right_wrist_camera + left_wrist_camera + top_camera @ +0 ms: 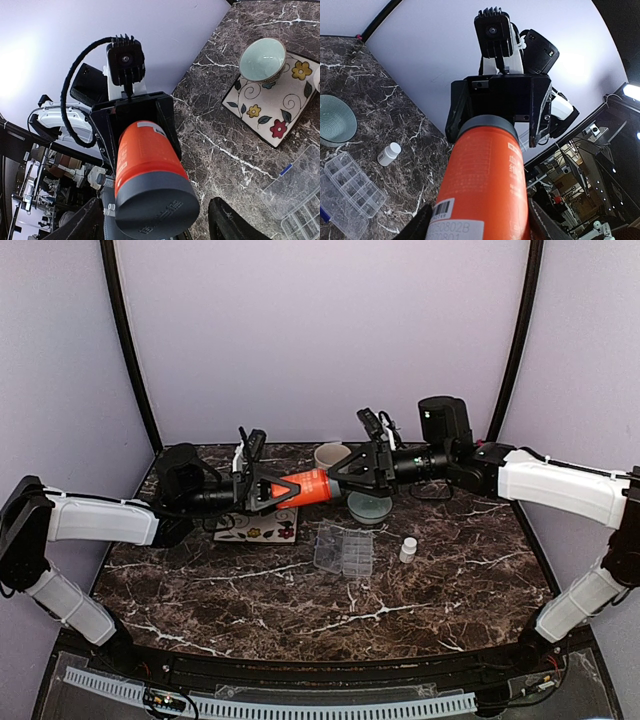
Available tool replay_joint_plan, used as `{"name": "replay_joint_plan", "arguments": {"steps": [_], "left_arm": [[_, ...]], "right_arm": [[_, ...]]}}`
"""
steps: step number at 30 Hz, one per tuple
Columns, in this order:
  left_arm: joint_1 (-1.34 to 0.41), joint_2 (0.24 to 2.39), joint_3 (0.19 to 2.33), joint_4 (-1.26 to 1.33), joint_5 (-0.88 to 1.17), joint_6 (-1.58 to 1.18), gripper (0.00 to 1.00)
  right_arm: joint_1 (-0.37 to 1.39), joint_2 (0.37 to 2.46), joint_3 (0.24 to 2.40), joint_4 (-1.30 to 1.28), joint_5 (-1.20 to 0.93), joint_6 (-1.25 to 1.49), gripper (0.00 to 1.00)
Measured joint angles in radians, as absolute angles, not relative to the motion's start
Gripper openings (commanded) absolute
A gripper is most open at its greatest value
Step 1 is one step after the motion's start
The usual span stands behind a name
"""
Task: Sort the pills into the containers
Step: Unscrew the lid of the pill bottle.
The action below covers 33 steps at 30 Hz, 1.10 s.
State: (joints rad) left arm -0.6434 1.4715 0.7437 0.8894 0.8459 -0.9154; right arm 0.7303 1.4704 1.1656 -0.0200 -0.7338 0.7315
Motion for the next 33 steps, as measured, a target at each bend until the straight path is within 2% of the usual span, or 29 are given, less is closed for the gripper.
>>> {"name": "replay_joint_plan", "arguments": {"steps": [11, 21, 29, 33], "left_arm": [[-0.643, 1.472, 0.744, 0.854, 0.861, -0.893, 0.4], [-0.641, 1.473, 0.756, 0.85, 0.877, -0.894, 0.4], [-0.638, 1.494, 0.77, 0.849, 0.885, -0.894, 0.39], [-0.631, 1.501, 0.772, 0.85, 0.896, -0.894, 0.38]], "right_arm": [[0.73, 1.485, 1.169, -0.025, -0.754, 0.731, 0.7], [0.73, 1.489, 1.169, -0.025, -0.772, 0.734, 0.63], [0.73, 1.511, 1.172, -0.024, -0.792, 0.733, 0.46], [0.73, 1.526, 1.185, -0.029, -0.804, 0.73, 0.26]]}}
